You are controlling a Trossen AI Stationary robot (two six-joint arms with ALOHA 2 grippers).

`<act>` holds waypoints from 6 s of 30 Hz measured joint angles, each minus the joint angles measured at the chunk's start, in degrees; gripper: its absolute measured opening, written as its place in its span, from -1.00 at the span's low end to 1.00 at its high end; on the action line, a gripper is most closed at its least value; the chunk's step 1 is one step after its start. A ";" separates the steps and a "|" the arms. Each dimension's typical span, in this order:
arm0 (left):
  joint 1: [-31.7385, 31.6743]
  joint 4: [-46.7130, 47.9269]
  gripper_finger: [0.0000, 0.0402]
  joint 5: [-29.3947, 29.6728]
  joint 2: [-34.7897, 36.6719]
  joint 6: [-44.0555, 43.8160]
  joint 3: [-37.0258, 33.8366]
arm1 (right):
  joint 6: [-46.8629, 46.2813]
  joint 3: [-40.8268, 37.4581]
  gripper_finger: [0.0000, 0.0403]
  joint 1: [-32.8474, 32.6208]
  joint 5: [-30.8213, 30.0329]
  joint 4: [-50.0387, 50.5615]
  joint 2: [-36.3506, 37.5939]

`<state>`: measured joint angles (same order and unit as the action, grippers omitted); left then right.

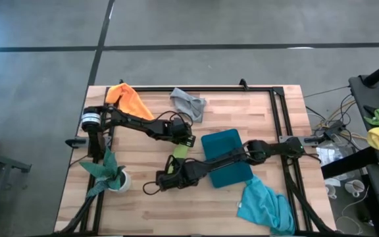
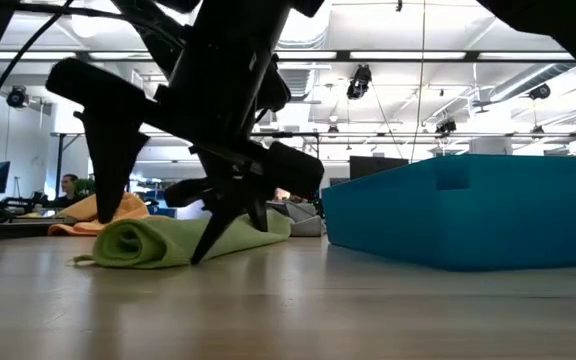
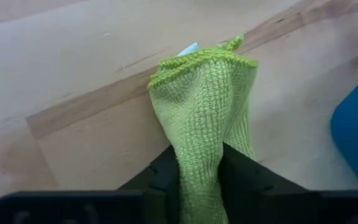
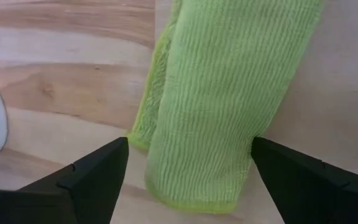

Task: Roll microfiber towels into tight, uniform cylinder then place into a basket
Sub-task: Put the green towel into the blue bin

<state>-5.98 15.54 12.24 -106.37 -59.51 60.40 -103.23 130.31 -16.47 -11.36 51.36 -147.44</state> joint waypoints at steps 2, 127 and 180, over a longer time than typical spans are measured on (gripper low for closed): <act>0.00 -0.10 -0.78 0.01 0.00 0.06 0.00 | -0.07 0.01 0.62 0.49 1.09 0.18 -0.20; 2.24 -13.88 -0.26 5.22 -8.75 6.45 22.93 | 0.41 -62.17 0.05 -7.30 14.04 8.62 50.86; 1.80 -25.21 -0.26 -1.59 52.31 28.90 -32.87 | 53.58 -67.12 0.01 6.10 3.87 -5.43 53.55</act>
<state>-4.18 -9.67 10.65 -54.06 -30.61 27.53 -49.65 63.19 -10.37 -7.49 45.93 -93.89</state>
